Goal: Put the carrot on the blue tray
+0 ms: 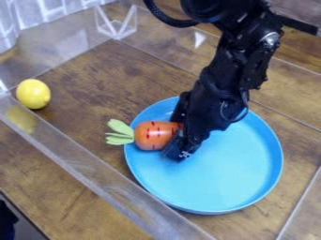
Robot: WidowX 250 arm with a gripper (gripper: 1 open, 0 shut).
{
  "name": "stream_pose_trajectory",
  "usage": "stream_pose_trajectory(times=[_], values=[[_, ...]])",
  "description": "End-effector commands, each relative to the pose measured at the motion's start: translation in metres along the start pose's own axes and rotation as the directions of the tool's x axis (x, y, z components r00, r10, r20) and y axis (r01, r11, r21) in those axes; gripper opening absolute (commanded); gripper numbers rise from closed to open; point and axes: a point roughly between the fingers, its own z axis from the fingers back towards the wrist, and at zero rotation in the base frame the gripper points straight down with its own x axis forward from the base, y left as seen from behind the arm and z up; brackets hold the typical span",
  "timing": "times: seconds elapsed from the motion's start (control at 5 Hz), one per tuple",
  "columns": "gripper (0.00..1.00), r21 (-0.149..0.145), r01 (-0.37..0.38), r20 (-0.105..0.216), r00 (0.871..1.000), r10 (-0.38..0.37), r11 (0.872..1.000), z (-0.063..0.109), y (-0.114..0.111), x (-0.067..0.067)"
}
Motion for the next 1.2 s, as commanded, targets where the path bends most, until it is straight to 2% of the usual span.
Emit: stream_pose_trajectory(times=[0.0,0.4,1.0], values=[[0.0,0.016,-0.001,0.022,1.0,0.0,1.0,0.008,-0.002,0.002],[0.0,0.008,-0.004,0.02,1.0,0.003,1.0,0.007,-0.006,0.002],[0.0,0.02,0.004,0.026,1.0,-0.004,1.0,0.018,-0.019,0.002]])
